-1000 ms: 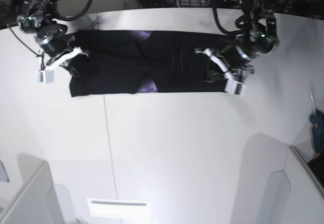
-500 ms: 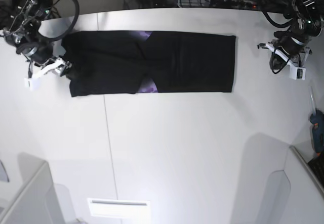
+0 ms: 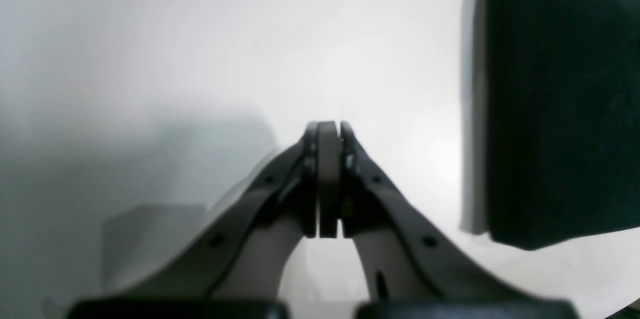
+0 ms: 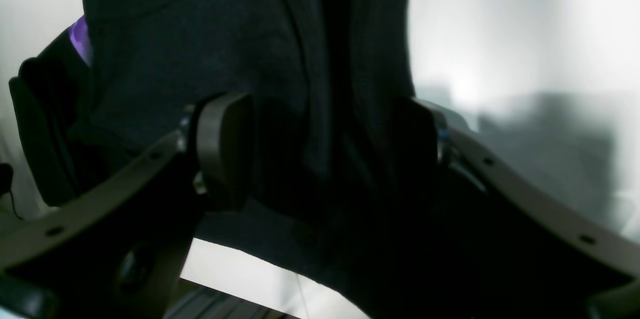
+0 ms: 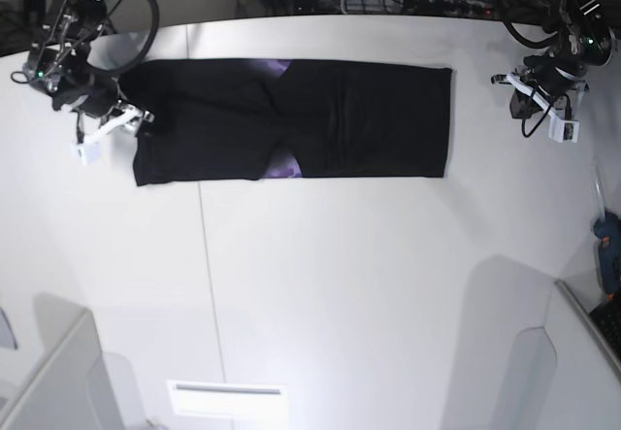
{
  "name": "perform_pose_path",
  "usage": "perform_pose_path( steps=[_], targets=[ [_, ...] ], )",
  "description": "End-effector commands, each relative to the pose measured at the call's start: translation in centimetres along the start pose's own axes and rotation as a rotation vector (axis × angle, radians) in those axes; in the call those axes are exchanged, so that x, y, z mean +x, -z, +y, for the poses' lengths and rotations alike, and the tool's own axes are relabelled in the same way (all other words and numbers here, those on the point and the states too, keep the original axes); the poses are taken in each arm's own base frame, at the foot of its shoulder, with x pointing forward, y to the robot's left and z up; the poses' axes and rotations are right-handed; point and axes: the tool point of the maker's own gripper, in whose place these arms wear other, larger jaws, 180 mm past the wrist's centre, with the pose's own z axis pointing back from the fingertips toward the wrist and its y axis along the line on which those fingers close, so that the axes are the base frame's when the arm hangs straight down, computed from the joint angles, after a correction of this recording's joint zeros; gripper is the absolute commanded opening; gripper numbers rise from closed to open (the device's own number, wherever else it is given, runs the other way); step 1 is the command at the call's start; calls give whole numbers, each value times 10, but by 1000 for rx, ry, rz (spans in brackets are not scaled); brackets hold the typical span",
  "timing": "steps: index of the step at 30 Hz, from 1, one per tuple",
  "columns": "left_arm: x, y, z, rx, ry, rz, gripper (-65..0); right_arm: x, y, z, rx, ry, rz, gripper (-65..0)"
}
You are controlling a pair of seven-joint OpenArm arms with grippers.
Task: Fold the T-shirt properly
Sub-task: 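Open the left gripper and lift it away from the strip, then lower both grippers onto the two ends of the shortened strip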
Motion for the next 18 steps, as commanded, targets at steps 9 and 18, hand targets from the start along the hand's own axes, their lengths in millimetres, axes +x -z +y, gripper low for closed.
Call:
perform_pose_path(
  steps=[9, 18],
  targets=[
    [-2, 26, -32, -101, -1, -27, -650, -13, 13, 25, 56, -77, 34, -260],
    [-12, 43, -54, -146, -16, 11, -650, -18, 18, 18, 50, -52, 49, -317]
  ],
)
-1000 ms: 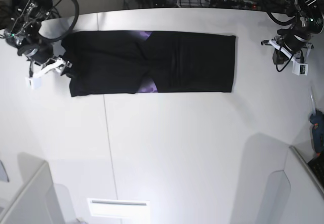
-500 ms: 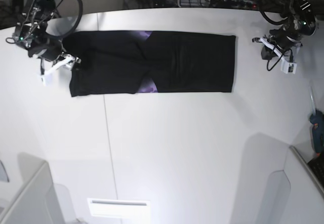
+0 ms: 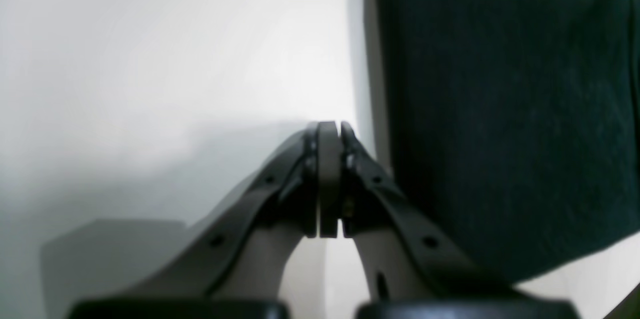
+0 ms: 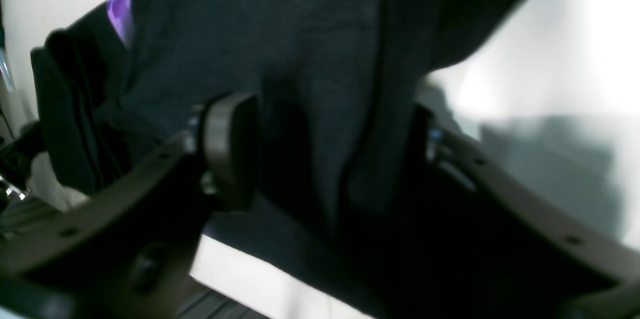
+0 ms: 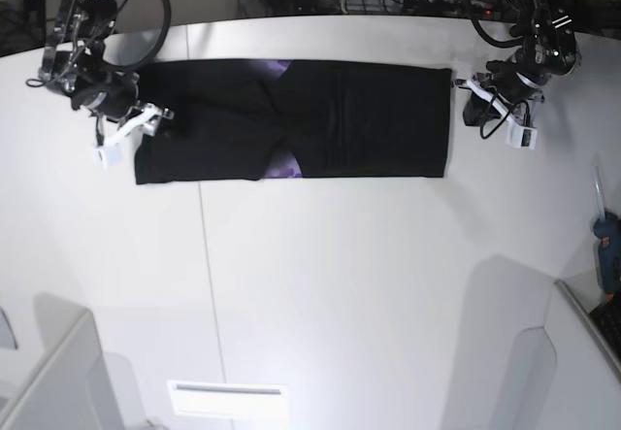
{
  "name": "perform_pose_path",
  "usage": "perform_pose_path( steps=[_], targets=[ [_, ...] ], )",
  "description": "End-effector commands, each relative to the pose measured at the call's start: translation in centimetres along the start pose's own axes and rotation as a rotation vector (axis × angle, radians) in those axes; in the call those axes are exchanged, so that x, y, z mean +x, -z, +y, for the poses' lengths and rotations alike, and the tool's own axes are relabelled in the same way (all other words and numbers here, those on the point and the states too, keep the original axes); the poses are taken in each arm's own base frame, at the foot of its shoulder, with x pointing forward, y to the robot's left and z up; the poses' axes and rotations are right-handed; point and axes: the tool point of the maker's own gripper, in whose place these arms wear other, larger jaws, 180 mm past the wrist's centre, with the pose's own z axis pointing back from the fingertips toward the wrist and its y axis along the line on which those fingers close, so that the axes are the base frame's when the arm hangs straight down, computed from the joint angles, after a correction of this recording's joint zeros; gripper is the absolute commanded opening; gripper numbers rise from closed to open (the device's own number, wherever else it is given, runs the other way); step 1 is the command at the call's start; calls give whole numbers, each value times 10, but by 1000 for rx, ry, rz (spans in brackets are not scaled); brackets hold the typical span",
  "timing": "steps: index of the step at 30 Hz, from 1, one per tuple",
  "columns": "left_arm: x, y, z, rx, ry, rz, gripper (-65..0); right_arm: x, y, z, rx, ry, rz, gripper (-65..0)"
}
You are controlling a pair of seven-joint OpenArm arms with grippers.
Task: Fold the T-shirt properly
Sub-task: 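Lower both grippers onto the two ends of the shortened strip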
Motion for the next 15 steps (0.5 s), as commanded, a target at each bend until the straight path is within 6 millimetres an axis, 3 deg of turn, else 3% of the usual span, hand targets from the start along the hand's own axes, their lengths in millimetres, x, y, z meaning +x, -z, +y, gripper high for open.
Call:
perform_pose_path(
  steps=[1, 4, 6, 15],
  targets=[
    [0, 3, -2, 0, 15, 19, -650, -2, -1, -5, -22, -9, 21, -378],
    [-8, 13, -15, -37, 23, 51, -650, 6, 1, -5, -20, -9, -27, -569],
    [-14, 18, -20, -50, 19, 72, -650, 11, 1, -5, -20, -11, -55, -650],
    [-5, 43, -61, -118, 53, 93, -650, 43, -18, -12, -61, -95, -112, -650]
  ],
)
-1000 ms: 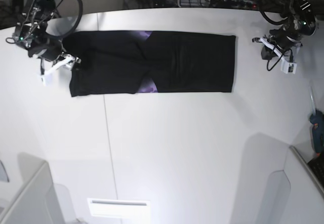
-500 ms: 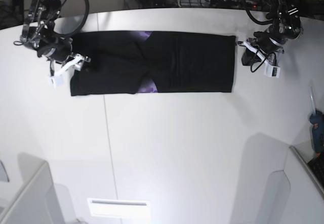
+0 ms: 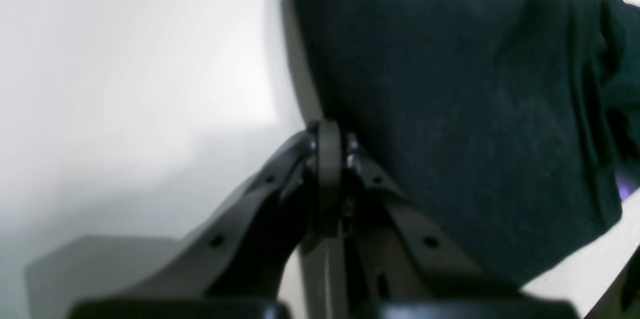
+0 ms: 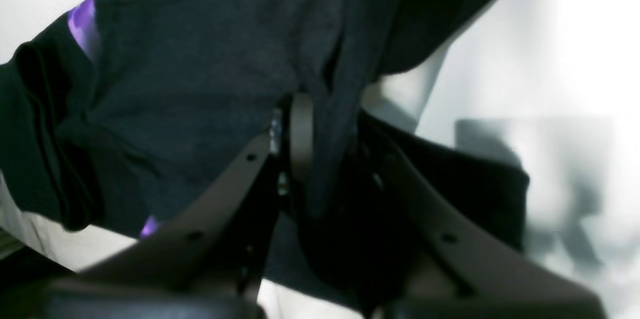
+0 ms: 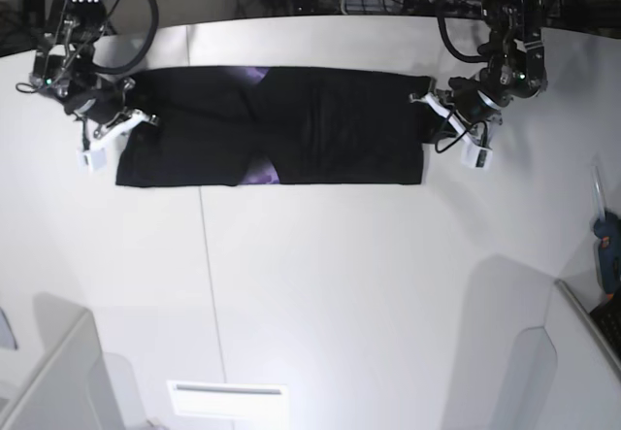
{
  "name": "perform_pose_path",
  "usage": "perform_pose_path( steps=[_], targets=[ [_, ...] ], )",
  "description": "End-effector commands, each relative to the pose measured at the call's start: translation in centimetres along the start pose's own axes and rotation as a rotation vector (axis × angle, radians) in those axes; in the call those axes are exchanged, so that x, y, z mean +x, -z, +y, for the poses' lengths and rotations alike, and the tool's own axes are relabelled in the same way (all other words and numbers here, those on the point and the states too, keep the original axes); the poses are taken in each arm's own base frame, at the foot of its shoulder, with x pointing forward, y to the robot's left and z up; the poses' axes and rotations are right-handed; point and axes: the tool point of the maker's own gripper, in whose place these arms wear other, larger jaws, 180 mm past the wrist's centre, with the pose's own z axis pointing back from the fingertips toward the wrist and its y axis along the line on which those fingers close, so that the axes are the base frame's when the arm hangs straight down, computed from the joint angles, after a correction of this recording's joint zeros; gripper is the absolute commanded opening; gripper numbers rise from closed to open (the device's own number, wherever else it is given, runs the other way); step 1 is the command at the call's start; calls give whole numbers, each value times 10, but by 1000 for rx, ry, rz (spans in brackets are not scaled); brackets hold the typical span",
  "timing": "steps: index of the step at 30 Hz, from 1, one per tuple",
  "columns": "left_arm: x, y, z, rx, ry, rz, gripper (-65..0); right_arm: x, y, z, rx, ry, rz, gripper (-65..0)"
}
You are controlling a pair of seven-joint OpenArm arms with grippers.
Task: Fold the T-shirt properly
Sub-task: 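Lower both grippers onto the two ends of the shortened strip, then fold the strip end held by the right gripper over toward the left gripper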
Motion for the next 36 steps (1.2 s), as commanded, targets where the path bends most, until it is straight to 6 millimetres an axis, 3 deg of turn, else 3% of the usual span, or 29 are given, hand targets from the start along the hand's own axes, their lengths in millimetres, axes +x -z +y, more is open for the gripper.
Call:
perform_pose_path(
  steps=[1, 5, 11, 17, 29, 36],
  targets=[
    [-12, 2, 5, 39, 14, 72, -650, 20, -9, 5, 13, -40, -49, -650],
    [-8, 16, -14, 25, 10, 84, -650, 35, -17, 12, -8, -30, -93, -650],
    [1, 28, -37, -21, 9, 69, -650, 48, -22, 54, 21, -141, -103, -650],
    [5, 27, -34, -15, 10, 62, -650, 51, -27, 104, 77, -176, -122, -650],
    [1, 22, -22, 10, 27, 79, -650, 14, -8, 188, 229, -156, -28, -650],
    [1, 20, -18, 19, 35, 82, -650, 9, -5, 217, 301, -98, -31, -650]
  ],
)
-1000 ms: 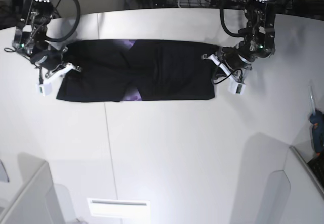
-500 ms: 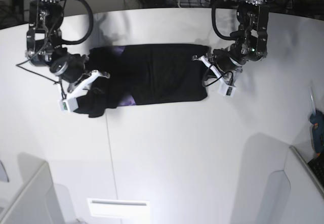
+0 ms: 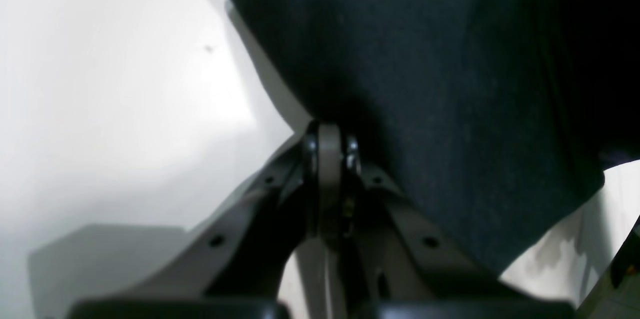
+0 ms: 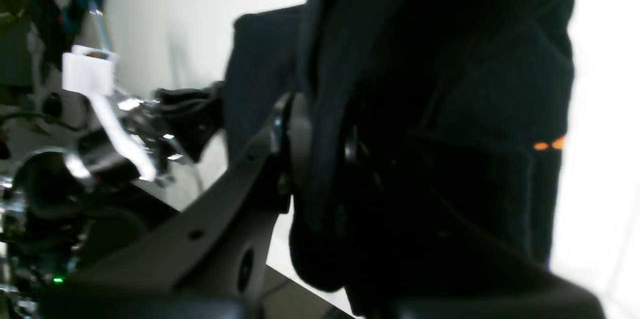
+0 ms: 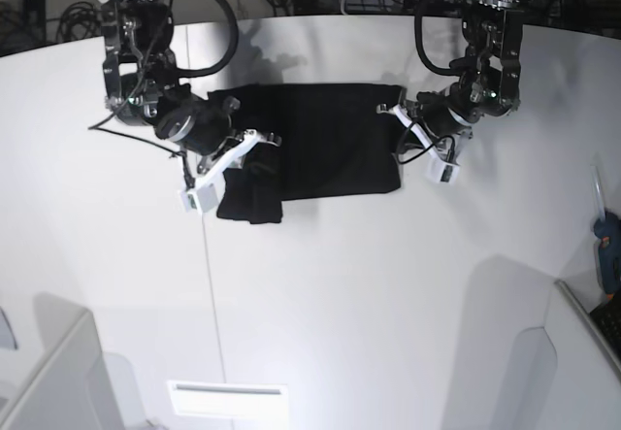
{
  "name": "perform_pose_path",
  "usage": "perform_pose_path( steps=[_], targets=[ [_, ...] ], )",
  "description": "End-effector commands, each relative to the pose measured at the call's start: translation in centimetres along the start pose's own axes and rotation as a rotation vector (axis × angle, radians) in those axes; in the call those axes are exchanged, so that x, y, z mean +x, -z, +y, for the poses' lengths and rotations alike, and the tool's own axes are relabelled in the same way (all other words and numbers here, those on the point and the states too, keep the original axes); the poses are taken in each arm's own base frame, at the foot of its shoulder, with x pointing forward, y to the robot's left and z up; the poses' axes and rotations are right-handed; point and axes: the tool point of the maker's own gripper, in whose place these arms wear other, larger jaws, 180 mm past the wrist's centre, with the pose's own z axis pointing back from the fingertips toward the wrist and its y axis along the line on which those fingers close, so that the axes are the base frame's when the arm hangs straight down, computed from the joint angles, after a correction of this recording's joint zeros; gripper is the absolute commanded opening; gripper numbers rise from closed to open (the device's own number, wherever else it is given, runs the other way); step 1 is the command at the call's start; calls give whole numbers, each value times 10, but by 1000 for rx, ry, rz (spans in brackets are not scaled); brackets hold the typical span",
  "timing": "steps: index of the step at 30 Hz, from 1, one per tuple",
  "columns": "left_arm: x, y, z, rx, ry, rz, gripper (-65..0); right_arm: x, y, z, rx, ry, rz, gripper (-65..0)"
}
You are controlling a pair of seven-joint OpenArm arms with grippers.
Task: Fold the T-shirt properly
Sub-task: 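Fold the strip end held by the right gripper over toward the left gripper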
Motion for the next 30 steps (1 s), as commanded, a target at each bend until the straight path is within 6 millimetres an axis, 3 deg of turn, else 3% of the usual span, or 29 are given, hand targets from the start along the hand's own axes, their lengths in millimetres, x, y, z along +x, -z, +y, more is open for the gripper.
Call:
perform_pose_path(
  steps=[1, 8, 12, 19, 27, 30],
  targets=[
    [-9, -3, 11, 48, 23, 51, -650, 11, -2, 11, 35, -4, -40, -650],
    [-8, -3, 11, 48, 23, 49, -650, -2, 8, 41, 104, -19, -3, -650],
    [-9, -3, 11, 48, 23, 51, -650, 0, 12, 50, 125, -38, -16, -650],
    [-1, -8, 2, 35, 48, 23, -650, -12, 21, 53, 115, -7, 18, -650],
    [3, -17, 1, 38, 77, 11, -650, 1, 22, 53, 114, 2, -57, -650],
    [2, -18, 1, 38, 79, 12, -650, -1, 25, 63, 137, 2, -65, -650]
  ],
)
